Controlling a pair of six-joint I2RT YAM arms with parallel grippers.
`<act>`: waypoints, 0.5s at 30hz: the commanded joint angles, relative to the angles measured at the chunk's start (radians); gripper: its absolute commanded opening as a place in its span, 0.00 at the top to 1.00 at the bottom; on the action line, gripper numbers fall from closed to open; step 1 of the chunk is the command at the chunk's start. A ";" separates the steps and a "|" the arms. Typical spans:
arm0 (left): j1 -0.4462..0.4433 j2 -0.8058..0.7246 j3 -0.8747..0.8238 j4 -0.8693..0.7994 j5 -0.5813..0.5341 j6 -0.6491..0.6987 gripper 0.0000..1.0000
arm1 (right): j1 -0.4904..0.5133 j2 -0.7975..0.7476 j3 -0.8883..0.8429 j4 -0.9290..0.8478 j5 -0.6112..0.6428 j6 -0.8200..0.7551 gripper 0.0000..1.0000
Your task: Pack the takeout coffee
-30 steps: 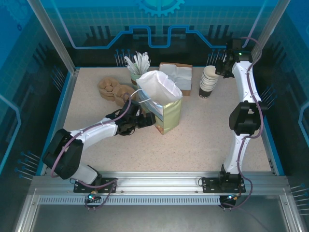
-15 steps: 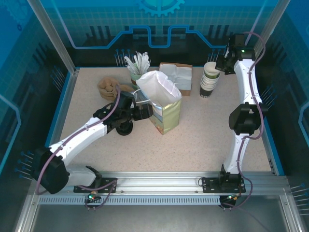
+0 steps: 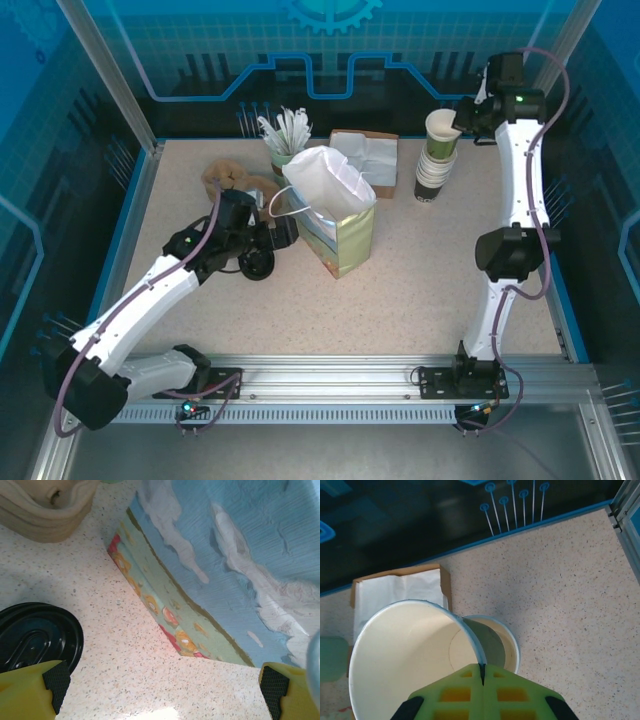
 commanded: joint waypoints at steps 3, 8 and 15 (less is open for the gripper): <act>0.034 -0.067 0.055 -0.105 -0.017 0.040 0.01 | 0.012 -0.148 0.050 -0.068 -0.038 0.020 1.00; 0.043 -0.096 0.078 -0.145 -0.005 0.044 0.01 | 0.011 -0.257 0.018 -0.129 -0.069 0.020 1.00; 0.043 -0.099 0.085 -0.159 0.042 0.030 0.01 | 0.016 -0.500 -0.270 -0.161 -0.175 0.001 1.00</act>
